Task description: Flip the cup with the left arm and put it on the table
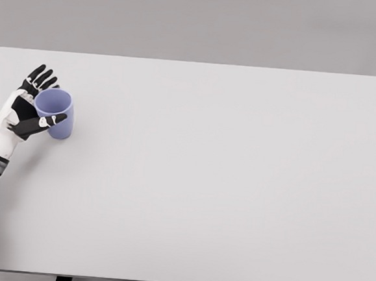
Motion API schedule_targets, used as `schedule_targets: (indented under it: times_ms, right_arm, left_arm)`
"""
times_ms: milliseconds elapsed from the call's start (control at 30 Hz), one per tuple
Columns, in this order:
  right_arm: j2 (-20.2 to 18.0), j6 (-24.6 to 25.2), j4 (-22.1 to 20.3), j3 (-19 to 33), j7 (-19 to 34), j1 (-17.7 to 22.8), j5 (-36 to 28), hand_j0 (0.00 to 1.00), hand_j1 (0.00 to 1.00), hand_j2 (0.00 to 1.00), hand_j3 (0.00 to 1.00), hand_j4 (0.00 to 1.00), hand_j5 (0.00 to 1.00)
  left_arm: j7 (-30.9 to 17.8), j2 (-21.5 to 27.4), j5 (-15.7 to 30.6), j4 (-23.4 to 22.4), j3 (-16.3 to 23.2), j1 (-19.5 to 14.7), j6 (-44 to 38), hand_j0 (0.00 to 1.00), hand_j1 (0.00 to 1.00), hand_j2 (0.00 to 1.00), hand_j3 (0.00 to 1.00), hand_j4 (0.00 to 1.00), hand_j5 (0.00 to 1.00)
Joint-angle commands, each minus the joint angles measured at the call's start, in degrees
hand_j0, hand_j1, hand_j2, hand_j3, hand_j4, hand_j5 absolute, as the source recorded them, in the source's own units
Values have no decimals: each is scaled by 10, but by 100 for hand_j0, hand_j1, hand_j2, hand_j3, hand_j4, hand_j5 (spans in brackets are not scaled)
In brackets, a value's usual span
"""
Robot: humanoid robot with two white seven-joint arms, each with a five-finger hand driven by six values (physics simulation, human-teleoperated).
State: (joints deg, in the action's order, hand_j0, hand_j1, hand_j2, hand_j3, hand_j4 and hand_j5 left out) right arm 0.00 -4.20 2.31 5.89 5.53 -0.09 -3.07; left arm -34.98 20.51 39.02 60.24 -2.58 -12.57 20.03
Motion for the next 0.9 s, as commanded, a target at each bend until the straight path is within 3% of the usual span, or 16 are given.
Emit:
schedule_targets:
  times_ms: [0,867]
  right_arm:
    - [0,1,0,0,0,0,0,100,100,100,100,100,100]
    - [0,0,1,0,0,0,0,100,100,100,100,100,100]
  left_arm:
    - [0,1,3,2,-1,1,0,100,100,100,100,100,100]
    - [0,5,3,23,-8,6,0,100,100,100,100,100,100]
